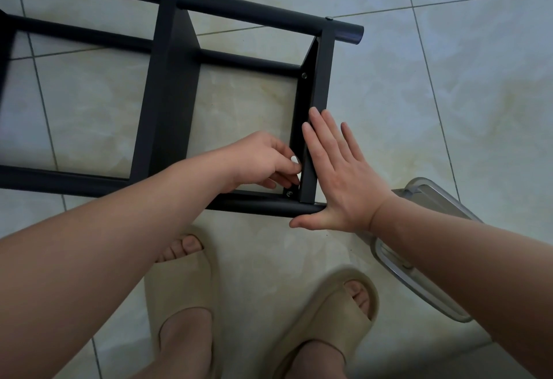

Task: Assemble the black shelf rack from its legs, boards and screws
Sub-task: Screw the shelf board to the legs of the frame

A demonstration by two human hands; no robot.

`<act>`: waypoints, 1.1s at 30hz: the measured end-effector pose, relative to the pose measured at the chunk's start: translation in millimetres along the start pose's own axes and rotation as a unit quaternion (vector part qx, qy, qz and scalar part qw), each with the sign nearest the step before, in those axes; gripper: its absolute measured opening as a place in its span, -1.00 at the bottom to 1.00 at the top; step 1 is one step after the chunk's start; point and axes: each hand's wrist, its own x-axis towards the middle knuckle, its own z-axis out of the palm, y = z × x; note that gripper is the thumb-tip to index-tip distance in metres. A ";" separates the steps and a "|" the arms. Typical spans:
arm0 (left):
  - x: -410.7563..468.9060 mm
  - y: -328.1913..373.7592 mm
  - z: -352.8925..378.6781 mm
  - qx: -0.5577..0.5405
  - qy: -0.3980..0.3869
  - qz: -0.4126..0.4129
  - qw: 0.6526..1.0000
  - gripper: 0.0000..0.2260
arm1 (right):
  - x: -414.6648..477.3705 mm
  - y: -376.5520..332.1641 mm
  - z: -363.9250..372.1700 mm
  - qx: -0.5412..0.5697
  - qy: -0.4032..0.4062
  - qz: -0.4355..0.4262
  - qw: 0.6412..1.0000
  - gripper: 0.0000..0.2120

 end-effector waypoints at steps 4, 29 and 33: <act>-0.8 1.0 1.3 -0.016 0.010 -0.003 1.000 -0.92 | 0.3 -0.3 0.5 0.001 0.000 0.000 1.000 0.27; -10.8 0.5 -7.2 0.058 -0.036 -0.010 0.998 -0.84 | 1.1 -0.8 0.2 0.003 -0.004 0.004 1.000 0.27; -12.6 -1.6 -10.0 0.078 -0.050 -0.011 0.996 -0.85 | 1.2 -0.8 0.0 0.002 -0.002 0.004 1.000 0.27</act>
